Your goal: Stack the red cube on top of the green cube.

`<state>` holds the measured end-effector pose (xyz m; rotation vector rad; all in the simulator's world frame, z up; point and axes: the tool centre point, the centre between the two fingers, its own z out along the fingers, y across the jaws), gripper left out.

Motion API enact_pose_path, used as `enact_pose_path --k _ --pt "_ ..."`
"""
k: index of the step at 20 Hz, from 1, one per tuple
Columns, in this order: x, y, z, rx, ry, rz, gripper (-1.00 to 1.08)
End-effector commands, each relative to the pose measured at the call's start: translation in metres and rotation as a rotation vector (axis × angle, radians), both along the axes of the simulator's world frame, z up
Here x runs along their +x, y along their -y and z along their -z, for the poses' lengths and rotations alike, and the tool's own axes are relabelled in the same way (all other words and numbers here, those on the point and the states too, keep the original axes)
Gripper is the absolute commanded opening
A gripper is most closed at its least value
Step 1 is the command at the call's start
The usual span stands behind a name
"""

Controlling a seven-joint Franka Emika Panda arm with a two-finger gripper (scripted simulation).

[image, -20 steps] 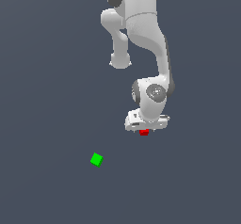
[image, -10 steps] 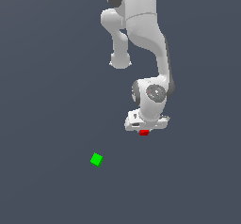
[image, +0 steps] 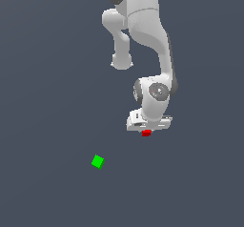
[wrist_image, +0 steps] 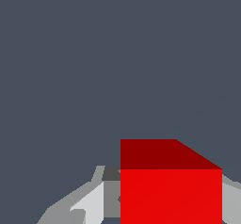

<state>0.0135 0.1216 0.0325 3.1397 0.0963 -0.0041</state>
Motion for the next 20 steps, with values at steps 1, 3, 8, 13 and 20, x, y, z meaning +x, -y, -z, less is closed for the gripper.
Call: enact_pose_path --k 1,3,8,13,20 --pt "0.0 0.0 -0.012 0.0 0.002 0.0 -1.0" --pt "0.0 0.0 -0.025 0.0 0.002 0.0 -1.0" --pt "0.0 0.0 -0.061 0.0 0.003 0.0 -1.0" --pt "0.0 0.0 -0.082 0.0 0.003 0.0 -1.0" --pt "0.002 0.001 -0.086 0.001 0.004 0.0 -1.0"
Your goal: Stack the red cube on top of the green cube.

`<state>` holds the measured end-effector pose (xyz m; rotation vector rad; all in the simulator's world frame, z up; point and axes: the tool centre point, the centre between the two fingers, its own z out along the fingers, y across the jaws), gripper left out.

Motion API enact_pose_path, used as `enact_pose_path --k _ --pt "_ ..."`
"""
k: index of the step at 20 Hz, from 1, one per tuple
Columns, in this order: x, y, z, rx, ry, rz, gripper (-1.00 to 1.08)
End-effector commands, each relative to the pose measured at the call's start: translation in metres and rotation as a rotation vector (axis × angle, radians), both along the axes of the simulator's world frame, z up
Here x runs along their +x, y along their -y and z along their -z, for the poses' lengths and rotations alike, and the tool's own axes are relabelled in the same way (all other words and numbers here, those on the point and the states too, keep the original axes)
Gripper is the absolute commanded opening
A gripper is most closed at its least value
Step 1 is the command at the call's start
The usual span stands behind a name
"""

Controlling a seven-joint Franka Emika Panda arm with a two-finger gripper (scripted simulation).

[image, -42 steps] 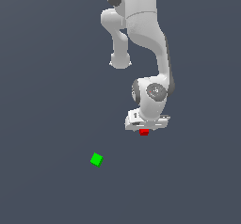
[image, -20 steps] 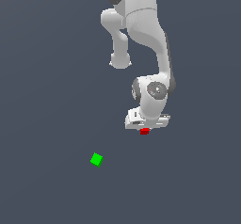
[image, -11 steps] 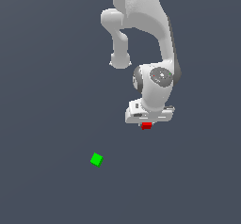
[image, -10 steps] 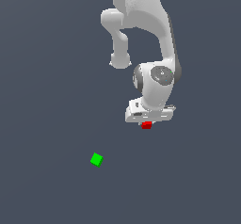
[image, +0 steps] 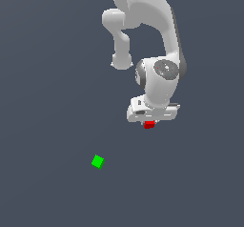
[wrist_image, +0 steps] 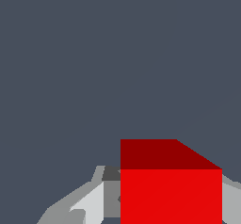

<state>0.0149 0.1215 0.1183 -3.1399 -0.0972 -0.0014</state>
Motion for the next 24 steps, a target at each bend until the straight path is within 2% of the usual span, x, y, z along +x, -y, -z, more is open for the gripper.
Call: enact_pose_path --k 1,9,24 --pt "0.002 0.003 0.001 0.0 0.0 0.0 -1.0" --pt "0.023 0.039 0.01 0.0 0.0 0.0 -1.0" --pt "0.091 0.148 0.037 -0.001 0.0 0.0 -1.0"
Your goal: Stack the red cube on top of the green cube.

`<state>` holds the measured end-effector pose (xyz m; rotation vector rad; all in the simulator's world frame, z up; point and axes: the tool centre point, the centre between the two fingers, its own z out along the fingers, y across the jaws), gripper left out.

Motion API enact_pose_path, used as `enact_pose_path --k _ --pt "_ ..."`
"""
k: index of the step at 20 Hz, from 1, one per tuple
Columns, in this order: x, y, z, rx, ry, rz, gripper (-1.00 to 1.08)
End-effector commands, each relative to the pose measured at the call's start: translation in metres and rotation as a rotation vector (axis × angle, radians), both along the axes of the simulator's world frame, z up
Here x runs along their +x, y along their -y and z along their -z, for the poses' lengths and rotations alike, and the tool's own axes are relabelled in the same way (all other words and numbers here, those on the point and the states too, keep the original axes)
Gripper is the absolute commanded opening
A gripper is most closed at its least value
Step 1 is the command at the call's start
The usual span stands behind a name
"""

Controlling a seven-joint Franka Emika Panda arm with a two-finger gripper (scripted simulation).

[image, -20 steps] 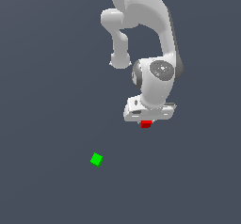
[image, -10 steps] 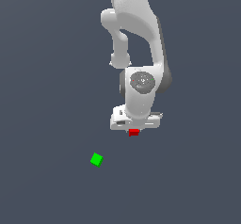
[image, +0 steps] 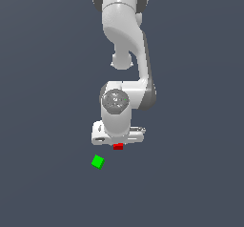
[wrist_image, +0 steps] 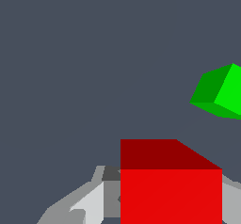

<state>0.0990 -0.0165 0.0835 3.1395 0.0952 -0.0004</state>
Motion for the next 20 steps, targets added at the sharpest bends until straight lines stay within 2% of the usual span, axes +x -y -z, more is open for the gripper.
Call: enact_pose_path --k 1,10,20 --pt "0.011 0.016 0.004 0.0 0.001 -0.001 -1.0" --pt "0.04 0.06 0.015 0.0 0.0 -0.001 -1.0" --pt "0.056 0.083 0.02 0.001 0.0 -0.001 -1.0"
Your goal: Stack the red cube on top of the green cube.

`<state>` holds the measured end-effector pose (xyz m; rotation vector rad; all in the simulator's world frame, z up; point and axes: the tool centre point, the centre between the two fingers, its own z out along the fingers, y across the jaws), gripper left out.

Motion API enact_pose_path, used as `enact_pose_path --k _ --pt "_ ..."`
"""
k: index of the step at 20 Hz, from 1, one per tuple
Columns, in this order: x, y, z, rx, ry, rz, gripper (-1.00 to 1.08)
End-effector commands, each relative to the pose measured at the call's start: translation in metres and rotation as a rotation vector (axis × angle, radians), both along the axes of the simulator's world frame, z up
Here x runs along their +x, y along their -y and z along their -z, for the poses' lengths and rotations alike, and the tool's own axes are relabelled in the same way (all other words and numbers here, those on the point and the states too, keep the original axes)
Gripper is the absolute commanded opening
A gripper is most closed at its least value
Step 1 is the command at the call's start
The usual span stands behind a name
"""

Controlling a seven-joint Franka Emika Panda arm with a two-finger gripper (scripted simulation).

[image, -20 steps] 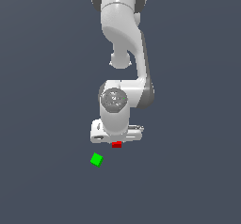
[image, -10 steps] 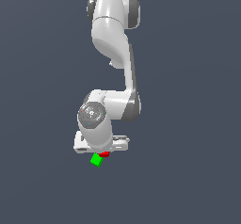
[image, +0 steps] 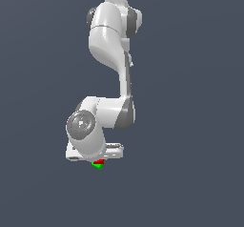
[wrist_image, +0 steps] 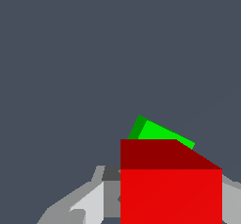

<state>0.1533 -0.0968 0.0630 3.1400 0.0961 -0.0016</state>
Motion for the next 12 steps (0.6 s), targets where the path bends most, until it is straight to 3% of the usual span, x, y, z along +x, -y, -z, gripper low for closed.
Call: enact_pose_path --k 1,8,9,12 --pt "0.0029 0.0033 0.0002 0.0 0.001 0.0 -1.0" --pt "0.0055 0.0065 0.001 0.0 0.001 0.0 -1.0" --pt "0.0055 0.0065 0.001 0.0 0.001 0.0 1.0" --pt "0.0055 0.0065 0.001 0.0 0.001 0.0 1.0"
